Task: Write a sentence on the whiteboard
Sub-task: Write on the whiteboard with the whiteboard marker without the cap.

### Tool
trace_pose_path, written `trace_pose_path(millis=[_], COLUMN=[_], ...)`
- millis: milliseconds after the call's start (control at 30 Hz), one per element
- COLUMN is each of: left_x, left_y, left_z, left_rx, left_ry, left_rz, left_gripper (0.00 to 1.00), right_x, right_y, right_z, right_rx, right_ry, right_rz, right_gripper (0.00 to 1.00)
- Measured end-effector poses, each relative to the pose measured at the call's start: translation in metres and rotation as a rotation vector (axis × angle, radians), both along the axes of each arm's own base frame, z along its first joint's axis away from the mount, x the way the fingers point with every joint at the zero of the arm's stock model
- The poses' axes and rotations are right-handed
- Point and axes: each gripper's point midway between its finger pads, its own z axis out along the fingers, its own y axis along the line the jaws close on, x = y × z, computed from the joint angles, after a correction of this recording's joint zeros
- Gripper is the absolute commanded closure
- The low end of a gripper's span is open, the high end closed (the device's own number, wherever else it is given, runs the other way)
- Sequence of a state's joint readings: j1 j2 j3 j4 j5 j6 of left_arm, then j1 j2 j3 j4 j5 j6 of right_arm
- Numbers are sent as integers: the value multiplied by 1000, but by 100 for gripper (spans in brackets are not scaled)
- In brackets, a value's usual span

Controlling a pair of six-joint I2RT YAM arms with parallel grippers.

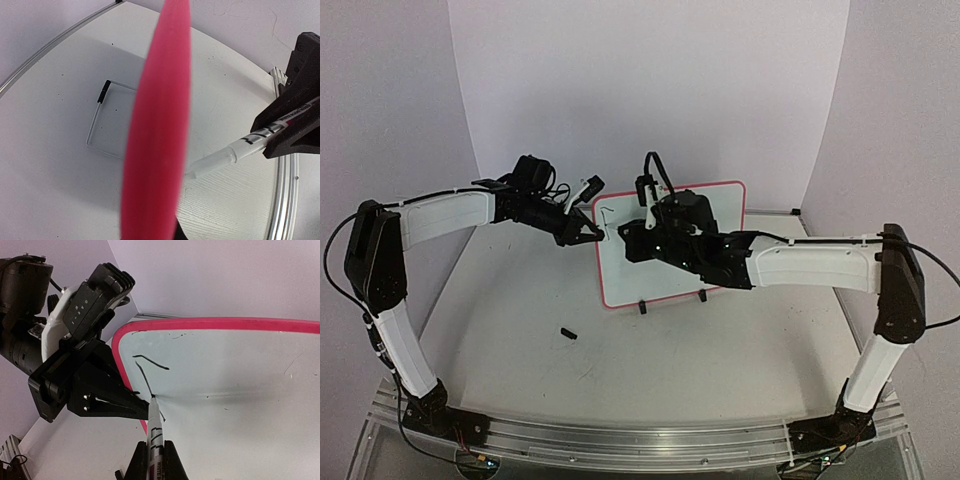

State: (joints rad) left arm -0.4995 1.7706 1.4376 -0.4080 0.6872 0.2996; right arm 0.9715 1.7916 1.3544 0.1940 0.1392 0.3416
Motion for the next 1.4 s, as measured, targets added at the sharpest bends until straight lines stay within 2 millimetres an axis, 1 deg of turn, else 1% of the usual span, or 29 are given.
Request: trace_pose_path(millis=[933,1400], left_x=[0,0], left_y=[0,0], left_z=[-1,-1], left_rx=[0,2], left_ry=[5,6], left_rz=[3,3], left_gripper=[100,100], right_x=[4,4], right_y=[-10,-16], right_z=[-1,2], right_rx=[-5,6], right_ry=[-8,-5], right_rz=[-84,-101], right_gripper=[100,100])
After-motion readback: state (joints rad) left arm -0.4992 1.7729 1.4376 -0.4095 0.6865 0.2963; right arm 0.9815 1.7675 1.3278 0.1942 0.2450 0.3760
